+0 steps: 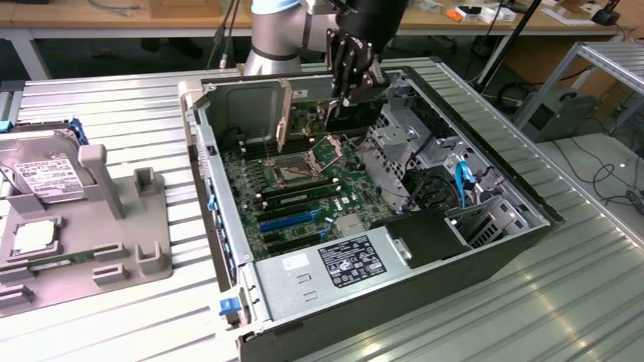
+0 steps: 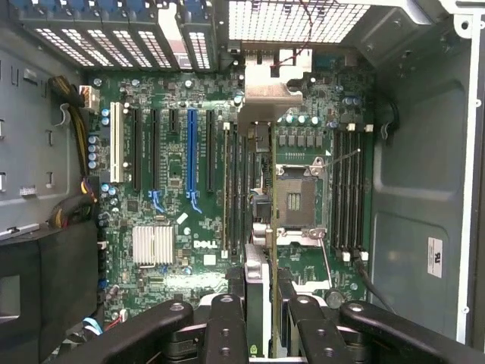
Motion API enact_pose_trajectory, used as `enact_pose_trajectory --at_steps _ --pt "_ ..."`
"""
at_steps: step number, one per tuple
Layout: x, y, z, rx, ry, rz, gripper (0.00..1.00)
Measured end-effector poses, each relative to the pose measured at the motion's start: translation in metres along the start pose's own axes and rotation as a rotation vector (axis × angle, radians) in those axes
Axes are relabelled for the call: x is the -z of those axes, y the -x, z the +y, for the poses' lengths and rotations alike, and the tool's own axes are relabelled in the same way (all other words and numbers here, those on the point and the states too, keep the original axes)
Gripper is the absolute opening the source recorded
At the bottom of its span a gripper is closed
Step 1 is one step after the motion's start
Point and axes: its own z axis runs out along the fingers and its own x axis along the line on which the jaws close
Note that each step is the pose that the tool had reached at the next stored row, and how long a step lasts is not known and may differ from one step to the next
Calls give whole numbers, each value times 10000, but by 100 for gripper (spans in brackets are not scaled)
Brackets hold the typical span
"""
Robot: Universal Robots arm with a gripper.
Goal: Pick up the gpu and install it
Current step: 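Insert the gpu into the slot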
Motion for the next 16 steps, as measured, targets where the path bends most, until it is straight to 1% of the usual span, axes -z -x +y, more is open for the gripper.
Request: enact_pose_trajectory --at_steps 16 --pt "-46 -1 -1 1 0 -1 27"
